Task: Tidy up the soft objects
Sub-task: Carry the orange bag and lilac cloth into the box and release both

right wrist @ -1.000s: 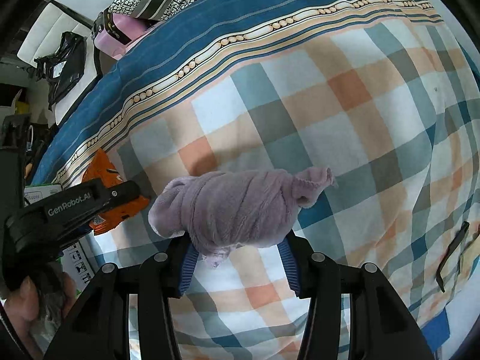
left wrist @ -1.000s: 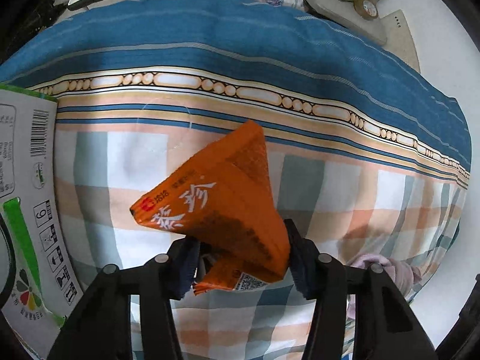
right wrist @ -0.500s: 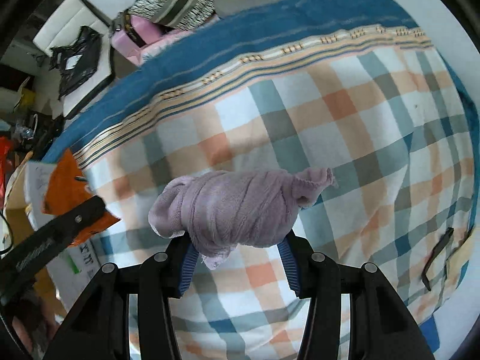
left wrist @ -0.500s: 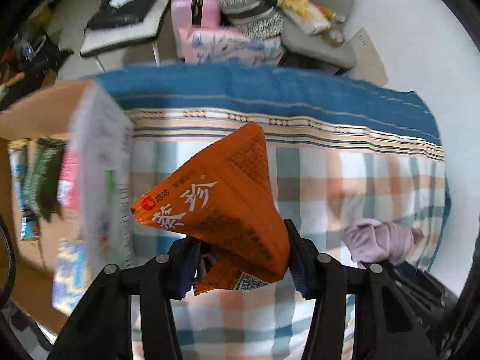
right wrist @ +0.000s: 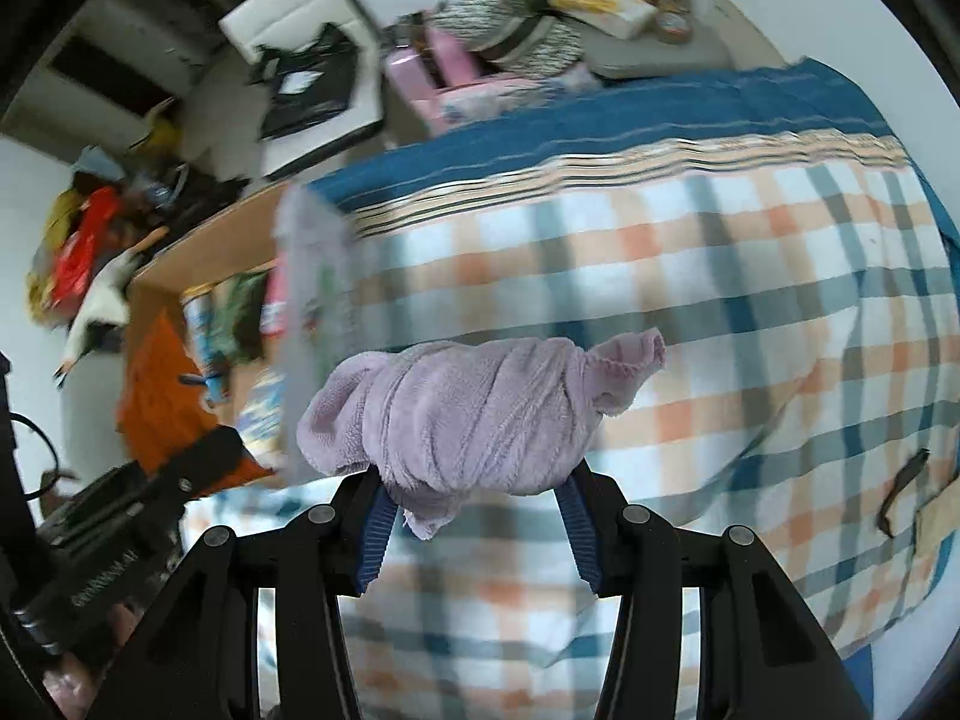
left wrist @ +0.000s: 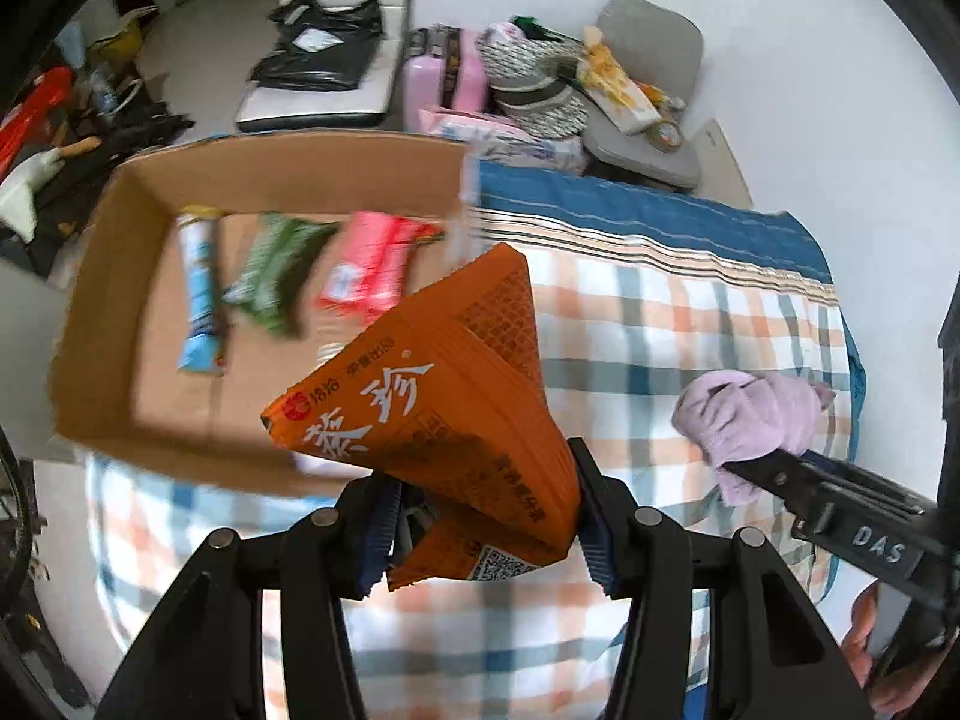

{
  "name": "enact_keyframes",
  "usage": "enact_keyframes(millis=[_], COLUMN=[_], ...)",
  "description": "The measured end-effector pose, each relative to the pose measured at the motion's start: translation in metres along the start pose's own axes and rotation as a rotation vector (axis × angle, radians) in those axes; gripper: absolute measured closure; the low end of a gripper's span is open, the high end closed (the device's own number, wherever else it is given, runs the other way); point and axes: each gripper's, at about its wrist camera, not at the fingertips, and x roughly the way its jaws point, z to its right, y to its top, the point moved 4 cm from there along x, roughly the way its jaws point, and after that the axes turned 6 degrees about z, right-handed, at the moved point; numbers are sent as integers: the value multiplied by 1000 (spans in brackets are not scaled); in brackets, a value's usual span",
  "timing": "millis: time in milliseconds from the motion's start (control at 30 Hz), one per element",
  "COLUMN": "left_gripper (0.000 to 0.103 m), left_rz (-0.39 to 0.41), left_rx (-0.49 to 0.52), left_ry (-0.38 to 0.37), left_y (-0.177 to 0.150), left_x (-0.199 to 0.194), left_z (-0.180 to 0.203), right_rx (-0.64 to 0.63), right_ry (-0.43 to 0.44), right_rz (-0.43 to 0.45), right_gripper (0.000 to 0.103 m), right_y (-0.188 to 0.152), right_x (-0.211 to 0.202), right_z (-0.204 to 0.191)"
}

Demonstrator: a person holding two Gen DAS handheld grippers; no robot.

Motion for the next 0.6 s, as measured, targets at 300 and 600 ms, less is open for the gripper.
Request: enact_keyframes(millis=[300, 600], left_gripper=[54, 54], left_rz=[86, 137], left_rx=[-16, 4], left_ry=[136, 216], left_y=[1, 13], left_x=[-58, -83], left_z=[-90, -157], right_rx=[-133, -190], right_ry=[74, 46], right_rz=[-2, -14], right_gripper=[51, 51], right_y=[-18, -28], right_x=[-8, 11], right_z=[-125, -208])
